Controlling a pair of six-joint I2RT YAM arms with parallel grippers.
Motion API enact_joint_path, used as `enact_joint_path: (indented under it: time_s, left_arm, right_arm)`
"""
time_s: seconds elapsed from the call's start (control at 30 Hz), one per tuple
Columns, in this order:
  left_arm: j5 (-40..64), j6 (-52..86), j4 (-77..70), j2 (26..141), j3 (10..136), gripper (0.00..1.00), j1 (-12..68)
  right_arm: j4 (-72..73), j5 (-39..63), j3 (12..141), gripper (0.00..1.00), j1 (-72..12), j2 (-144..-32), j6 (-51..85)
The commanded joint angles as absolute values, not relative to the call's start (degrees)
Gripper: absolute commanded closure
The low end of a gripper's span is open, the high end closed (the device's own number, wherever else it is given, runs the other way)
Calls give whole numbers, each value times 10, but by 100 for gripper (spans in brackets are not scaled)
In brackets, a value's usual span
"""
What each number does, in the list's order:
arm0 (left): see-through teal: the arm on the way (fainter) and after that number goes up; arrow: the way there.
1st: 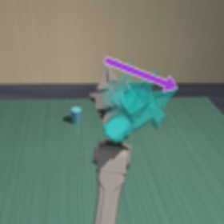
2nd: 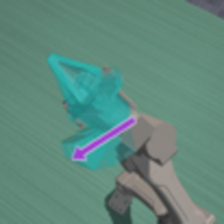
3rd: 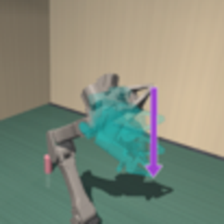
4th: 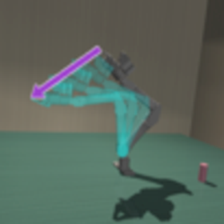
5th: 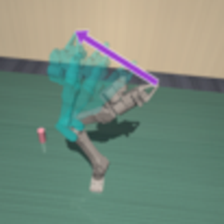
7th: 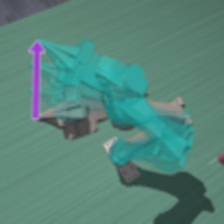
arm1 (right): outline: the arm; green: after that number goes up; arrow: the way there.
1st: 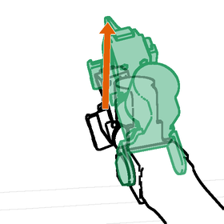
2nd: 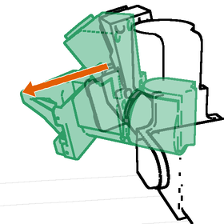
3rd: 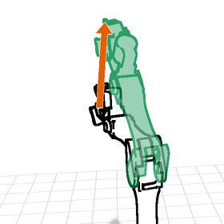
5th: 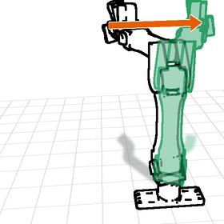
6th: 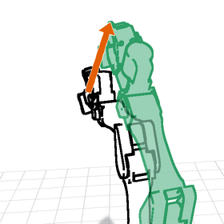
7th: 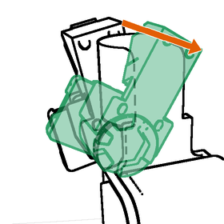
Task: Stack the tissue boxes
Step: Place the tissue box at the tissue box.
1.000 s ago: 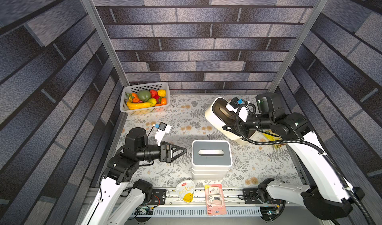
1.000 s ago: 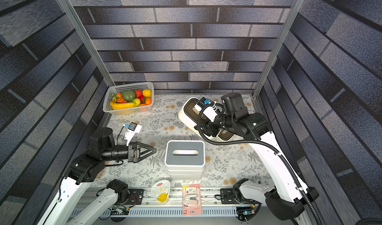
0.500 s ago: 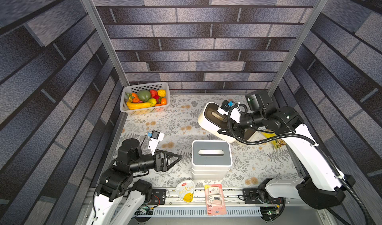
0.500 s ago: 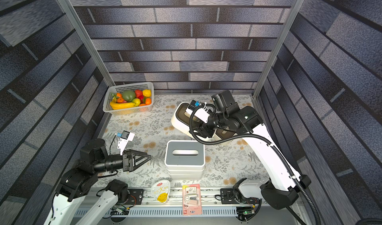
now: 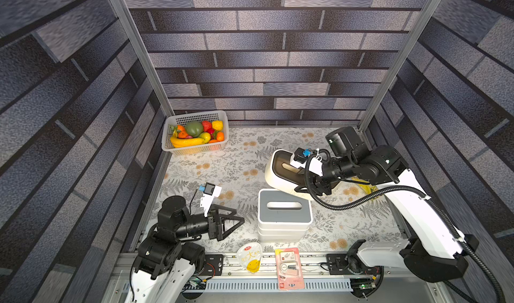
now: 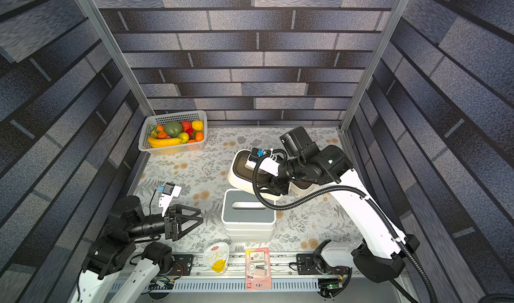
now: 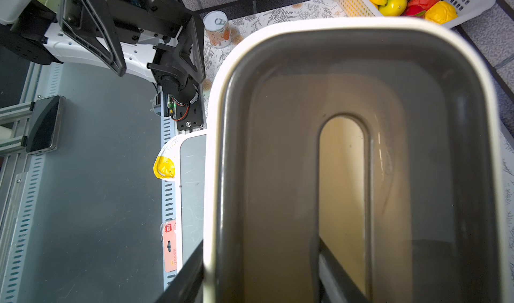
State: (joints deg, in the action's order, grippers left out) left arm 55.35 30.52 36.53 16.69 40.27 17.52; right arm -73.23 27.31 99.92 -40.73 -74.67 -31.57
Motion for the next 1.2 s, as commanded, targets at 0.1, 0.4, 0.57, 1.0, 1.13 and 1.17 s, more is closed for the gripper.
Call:
enact_joint_path:
  time_s: [0.1, 0.4, 0.57, 1.0, 1.13, 1.17]
  left_arm:
    - [566, 301, 329, 104, 397, 0, 168]
    - [563, 301, 325, 88, 394, 0, 163]
    - [573, 302, 322, 94, 393, 0, 149]
    - [604, 302, 310, 112, 388, 0, 113]
    - [612, 303, 308, 121, 387, 0, 112]
    - [611, 303, 308, 122, 387, 0, 112]
  right_arm:
    - [-761, 297, 1043, 61, -423, -741, -350]
    - [-773, 294, 1025, 61, -452, -731, -350]
    - [-787, 271, 1038, 61, -482, -743, -348]
    - [-810, 209, 1054, 61, -544, -775, -333]
    - [-812, 196, 1061, 60, -556, -780, -318]
    - [-811, 194, 1062, 61, -559, -780, -319]
